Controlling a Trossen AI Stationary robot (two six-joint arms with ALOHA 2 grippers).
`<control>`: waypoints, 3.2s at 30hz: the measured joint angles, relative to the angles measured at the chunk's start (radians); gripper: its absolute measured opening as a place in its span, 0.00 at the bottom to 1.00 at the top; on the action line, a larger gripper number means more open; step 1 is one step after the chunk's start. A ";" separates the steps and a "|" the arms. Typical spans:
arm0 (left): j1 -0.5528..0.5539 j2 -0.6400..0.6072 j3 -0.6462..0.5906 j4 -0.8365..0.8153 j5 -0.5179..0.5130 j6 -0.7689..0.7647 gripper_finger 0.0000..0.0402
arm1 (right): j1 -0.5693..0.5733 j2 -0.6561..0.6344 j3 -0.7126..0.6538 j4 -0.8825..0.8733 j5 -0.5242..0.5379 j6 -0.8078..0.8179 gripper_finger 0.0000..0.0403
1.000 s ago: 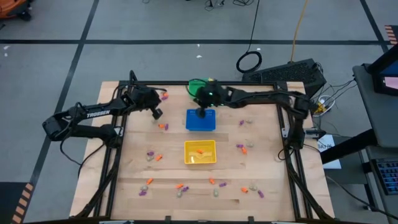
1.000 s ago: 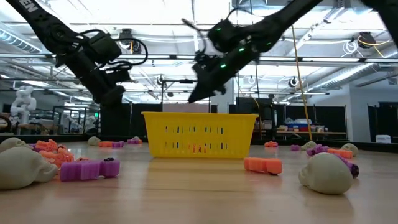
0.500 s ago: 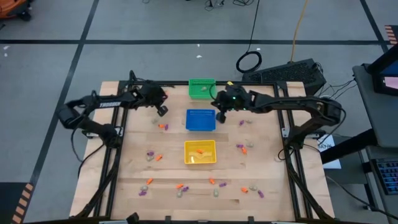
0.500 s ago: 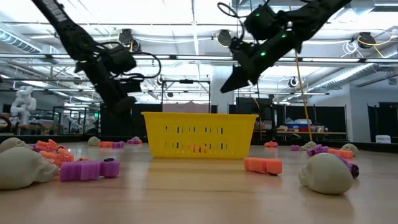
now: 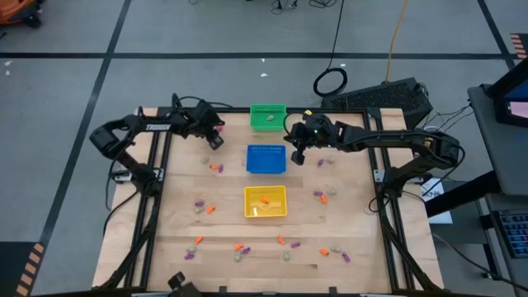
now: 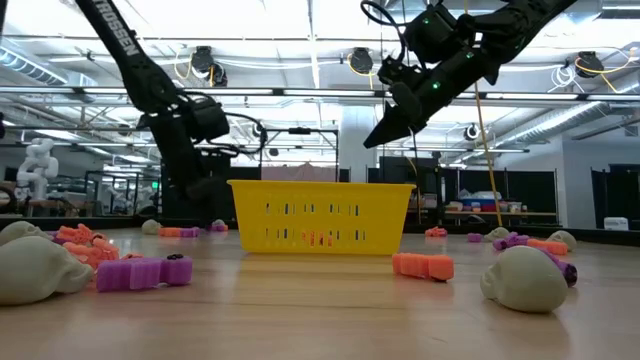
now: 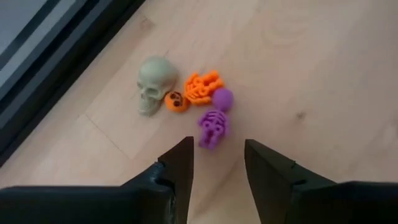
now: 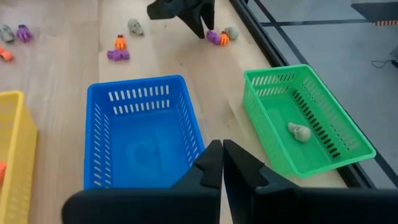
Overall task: Sort Halloween decoration
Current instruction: Put the purple skeleton toy into the blue bin, then put the orange skeleton toy into the yellow bin
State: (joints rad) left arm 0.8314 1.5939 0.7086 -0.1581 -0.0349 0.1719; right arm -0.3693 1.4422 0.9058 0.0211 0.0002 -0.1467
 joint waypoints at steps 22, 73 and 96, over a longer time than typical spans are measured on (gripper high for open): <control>0.019 0.018 -0.002 0.054 0.071 0.048 0.02 | -0.009 0.000 0.000 0.013 0.000 -0.010 0.00; -0.543 0.318 0.473 -0.134 0.101 -0.111 0.14 | 0.038 -0.096 0.002 -0.192 0.004 0.031 0.00; -0.584 -0.138 0.369 -0.419 0.147 0.071 0.02 | 0.040 -0.096 0.001 -0.294 0.003 0.000 0.00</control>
State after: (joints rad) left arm 0.2473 1.4563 1.0774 -0.5767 0.1119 0.2427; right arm -0.3294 1.3464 0.9070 -0.2725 0.0036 -0.1469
